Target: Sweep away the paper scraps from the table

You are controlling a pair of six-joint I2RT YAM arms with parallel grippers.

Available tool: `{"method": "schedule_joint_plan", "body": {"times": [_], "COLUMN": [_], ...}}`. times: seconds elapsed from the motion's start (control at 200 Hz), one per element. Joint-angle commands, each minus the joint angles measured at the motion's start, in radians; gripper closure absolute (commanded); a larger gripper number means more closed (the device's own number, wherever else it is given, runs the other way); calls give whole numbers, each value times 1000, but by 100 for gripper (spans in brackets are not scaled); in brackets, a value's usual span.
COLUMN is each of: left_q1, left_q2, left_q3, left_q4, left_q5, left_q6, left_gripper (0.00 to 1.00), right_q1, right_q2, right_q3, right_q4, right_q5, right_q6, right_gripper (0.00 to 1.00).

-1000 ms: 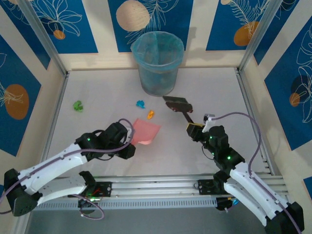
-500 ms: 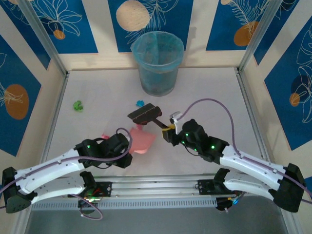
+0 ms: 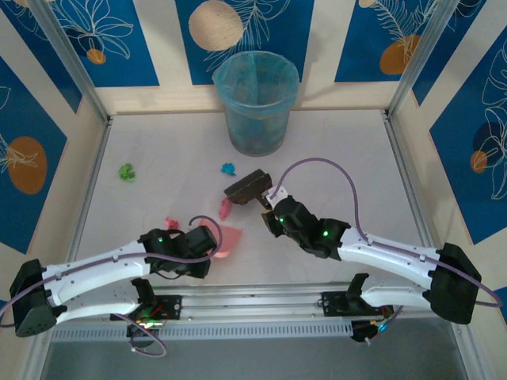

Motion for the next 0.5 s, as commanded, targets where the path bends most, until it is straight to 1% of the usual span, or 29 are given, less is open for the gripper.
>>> {"method": "schedule_joint_plan", "body": {"times": [0.0,0.14,0.285,0.495], "left_q1": [-11,-11,-11,-11], "left_q2": [14,54,95,121], "left_q3": [-11,-23,-22,-25], "left_q4": [-19,27,40,67], "left_q5": [-32,-11,-32,-37], "left_q6": [-22,-12,-4,11], "left_gripper": [100,100,100,100], "right_q1": [5,6,6,7], "right_q2": [17,32,34,84], "right_q3": [60,74,76,84], "right_q4": [12,-19,-30,-6], "right_q5": [44,65,70,13], "right_q6": [-14,-10,-12,7], "right_gripper": [100,100,100,100]}}
